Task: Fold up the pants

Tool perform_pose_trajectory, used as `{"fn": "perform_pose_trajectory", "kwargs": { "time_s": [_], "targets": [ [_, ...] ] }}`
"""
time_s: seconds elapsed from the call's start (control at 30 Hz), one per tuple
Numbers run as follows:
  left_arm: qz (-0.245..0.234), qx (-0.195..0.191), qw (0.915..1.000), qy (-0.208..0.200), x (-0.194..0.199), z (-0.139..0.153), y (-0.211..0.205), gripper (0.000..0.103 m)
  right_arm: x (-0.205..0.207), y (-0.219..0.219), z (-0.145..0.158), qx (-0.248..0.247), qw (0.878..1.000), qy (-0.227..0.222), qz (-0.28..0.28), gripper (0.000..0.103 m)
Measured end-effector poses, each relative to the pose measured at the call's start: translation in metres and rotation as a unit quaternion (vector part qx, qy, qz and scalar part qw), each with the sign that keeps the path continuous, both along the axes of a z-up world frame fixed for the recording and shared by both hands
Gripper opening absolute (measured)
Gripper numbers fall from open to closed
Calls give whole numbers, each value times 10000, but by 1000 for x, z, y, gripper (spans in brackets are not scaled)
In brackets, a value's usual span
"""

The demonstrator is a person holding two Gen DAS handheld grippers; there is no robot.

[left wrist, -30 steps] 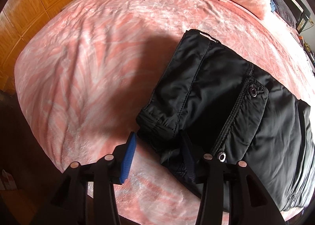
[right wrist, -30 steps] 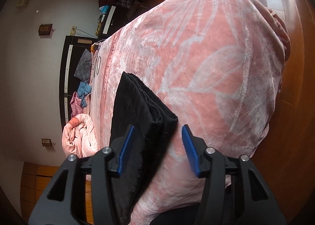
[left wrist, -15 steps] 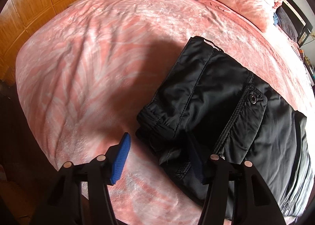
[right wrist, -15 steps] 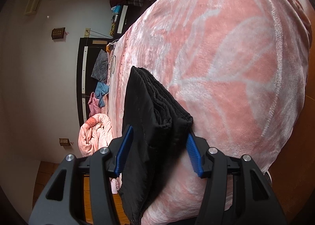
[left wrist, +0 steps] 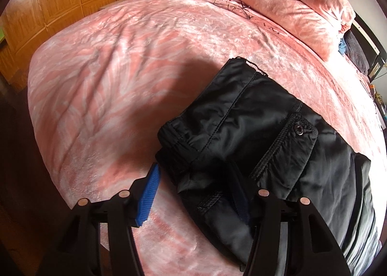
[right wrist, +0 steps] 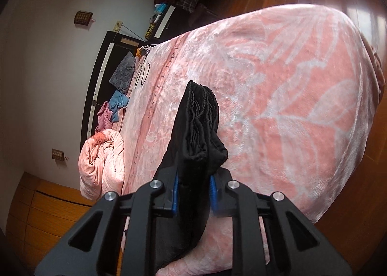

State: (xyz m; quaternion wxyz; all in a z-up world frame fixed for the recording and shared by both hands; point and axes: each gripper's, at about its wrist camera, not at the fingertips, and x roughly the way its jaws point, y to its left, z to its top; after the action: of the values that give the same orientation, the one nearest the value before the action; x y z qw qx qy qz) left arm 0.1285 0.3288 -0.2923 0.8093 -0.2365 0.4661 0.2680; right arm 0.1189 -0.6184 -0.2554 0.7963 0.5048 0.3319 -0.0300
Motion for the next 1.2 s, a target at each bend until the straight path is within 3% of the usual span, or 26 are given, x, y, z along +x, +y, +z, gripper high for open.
{"fn": "perform_pose_trajectory", "kwargs": {
  "time_s": [0.17,0.27,0.33,0.47,0.67,0.73,1.2],
  "targets": [
    [68,380,9988,-298,-4,9,-15,59,9,31,55,-691,9974,-111,197,18],
    [126,522,9968,-584,-9,15,-21,74,10,45,78,-990,9945,-165,299,18],
    [35,631,9960,-629,-9,16,-27,75,10,55,90,-1175,9923,-193,341,18],
    [54,963,9937,-570,-9,19,-34,77,13,71,107,-1392,9892,-215,400,18],
    [66,1566,9831,-946,-23,37,-47,100,13,92,121,-1633,9852,-227,462,18],
    [-7,1691,9811,-938,-22,39,-51,99,12,99,124,-1690,9841,-247,484,18],
    [90,1592,9826,-953,-27,38,-44,99,13,133,145,-2048,9758,-332,695,18]
  ]
}}
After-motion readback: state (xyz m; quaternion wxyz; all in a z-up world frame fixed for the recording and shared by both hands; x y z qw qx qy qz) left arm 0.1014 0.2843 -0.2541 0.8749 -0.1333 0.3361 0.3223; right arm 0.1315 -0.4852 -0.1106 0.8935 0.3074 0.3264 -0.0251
